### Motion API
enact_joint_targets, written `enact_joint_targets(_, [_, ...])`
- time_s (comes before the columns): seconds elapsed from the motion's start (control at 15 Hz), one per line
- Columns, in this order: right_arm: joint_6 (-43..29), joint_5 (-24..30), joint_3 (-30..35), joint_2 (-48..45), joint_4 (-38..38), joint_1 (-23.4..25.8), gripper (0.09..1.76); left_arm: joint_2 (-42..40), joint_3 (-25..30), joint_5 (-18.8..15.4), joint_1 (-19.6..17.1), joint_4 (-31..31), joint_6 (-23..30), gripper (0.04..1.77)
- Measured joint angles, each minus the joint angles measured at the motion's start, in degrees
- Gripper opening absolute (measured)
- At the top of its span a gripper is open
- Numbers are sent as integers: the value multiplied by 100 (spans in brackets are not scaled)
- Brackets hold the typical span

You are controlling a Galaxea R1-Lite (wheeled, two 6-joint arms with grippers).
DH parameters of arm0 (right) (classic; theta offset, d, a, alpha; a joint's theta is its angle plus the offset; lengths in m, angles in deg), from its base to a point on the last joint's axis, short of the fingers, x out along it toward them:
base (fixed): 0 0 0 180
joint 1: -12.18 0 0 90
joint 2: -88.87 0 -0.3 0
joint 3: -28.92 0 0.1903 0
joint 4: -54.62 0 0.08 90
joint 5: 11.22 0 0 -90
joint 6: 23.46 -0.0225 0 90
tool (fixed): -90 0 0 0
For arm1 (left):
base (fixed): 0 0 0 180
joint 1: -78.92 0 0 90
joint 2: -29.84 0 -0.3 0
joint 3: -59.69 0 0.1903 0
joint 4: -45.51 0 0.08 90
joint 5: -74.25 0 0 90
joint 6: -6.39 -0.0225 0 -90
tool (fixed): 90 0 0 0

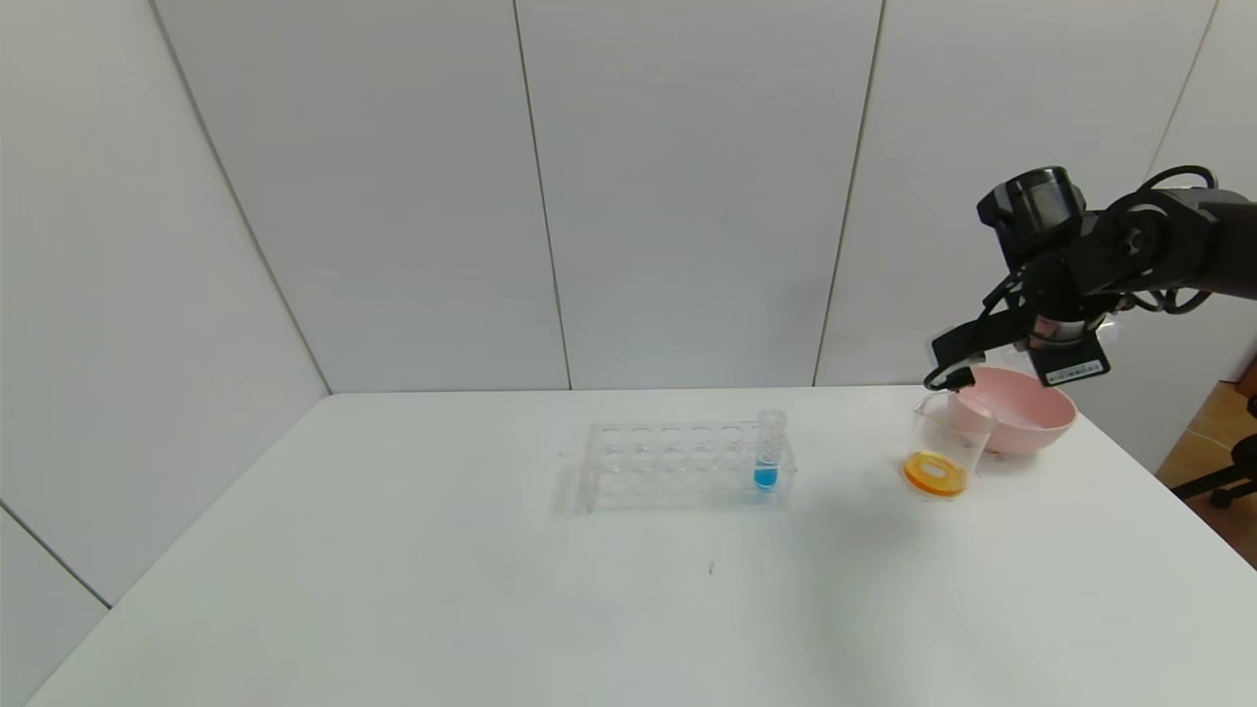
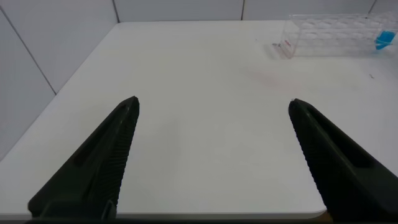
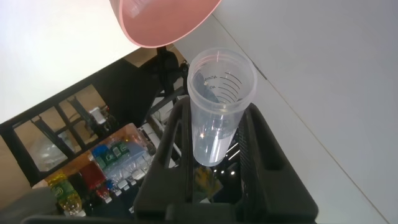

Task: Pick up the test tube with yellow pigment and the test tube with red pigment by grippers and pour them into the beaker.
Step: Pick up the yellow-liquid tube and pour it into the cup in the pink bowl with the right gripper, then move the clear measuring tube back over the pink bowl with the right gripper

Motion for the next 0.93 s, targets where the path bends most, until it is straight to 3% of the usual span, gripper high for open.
enact_joint_targets(0.67, [-68, 63, 6, -57, -7, 30, 49, 0, 2, 0, 0, 0, 0, 172])
enact_joint_targets(0.8, [-180, 482, 34, -149, 15, 69, 49, 0, 2, 0, 0, 0, 0, 172])
enact_joint_targets(0.93, [-506, 1673, 80, -315, 69, 190, 49, 0, 2, 0, 0, 0, -2, 172])
